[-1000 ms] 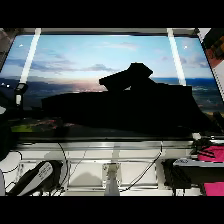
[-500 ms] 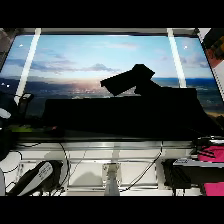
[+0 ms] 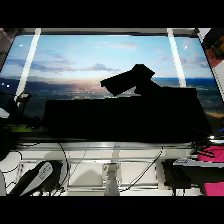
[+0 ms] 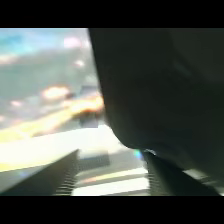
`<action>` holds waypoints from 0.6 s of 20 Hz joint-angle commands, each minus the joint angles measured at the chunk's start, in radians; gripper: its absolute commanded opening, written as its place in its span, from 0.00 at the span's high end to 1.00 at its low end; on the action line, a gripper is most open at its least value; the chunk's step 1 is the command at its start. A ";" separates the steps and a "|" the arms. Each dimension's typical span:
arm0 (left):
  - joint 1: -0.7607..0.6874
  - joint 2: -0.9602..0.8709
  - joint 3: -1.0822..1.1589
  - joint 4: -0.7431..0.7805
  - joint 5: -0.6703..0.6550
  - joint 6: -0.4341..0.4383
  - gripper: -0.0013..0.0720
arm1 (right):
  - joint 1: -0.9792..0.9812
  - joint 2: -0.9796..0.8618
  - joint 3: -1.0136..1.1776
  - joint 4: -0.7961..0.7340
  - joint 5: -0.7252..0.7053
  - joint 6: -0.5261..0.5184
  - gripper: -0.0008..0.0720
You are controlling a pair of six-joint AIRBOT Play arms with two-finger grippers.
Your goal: Fold the clothes and pants, and hang the long-sleeved shirts on hangers.
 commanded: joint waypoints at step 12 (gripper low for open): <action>-0.574 -0.264 0.166 -1.125 0.407 -0.062 0.97 | 0.222 -0.152 0.191 0.407 -0.238 -0.001 0.94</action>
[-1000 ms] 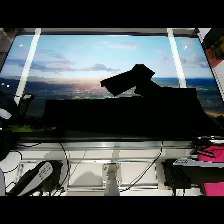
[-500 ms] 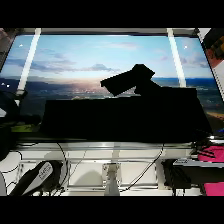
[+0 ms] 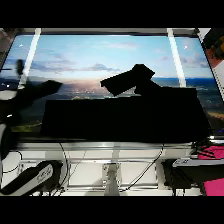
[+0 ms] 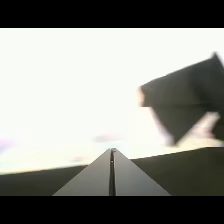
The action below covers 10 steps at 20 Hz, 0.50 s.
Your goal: Fold the clothes and pants, and hang the long-sleeved shirts on hangers.
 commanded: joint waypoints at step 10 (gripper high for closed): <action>-0.470 -0.645 0.433 -0.198 0.311 -0.185 0.45 | 0.134 -0.124 0.005 -0.007 -0.190 -0.069 0.13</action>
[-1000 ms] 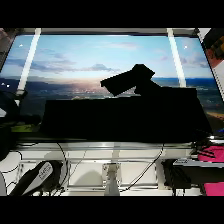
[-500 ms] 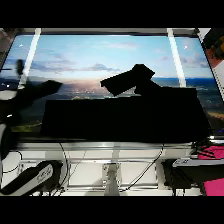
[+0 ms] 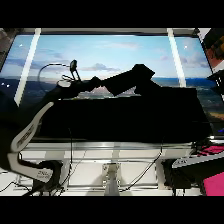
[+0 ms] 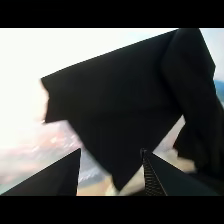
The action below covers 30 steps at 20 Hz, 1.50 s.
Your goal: Fold the clothes and pants, and hang the long-sleeved shirts on hangers.
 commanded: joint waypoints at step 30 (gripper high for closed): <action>0.114 0.029 0.193 0.244 -0.041 -0.077 0.98 | 0.087 -0.032 0.000 -0.227 -0.043 -0.014 0.13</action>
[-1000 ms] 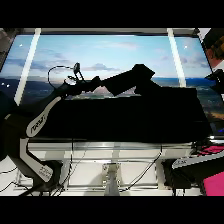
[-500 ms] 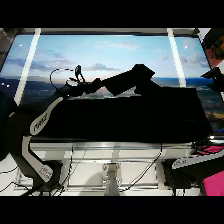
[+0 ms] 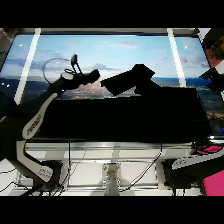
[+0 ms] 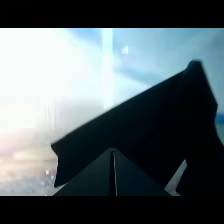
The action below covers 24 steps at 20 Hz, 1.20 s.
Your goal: Fold the clothes and pants, and hang the long-sleeved shirts on hangers.
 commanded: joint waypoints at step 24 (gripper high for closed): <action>-0.010 -0.030 0.007 0.086 -0.120 0.032 0.97 | 0.006 -0.232 0.193 0.027 0.112 -0.215 0.97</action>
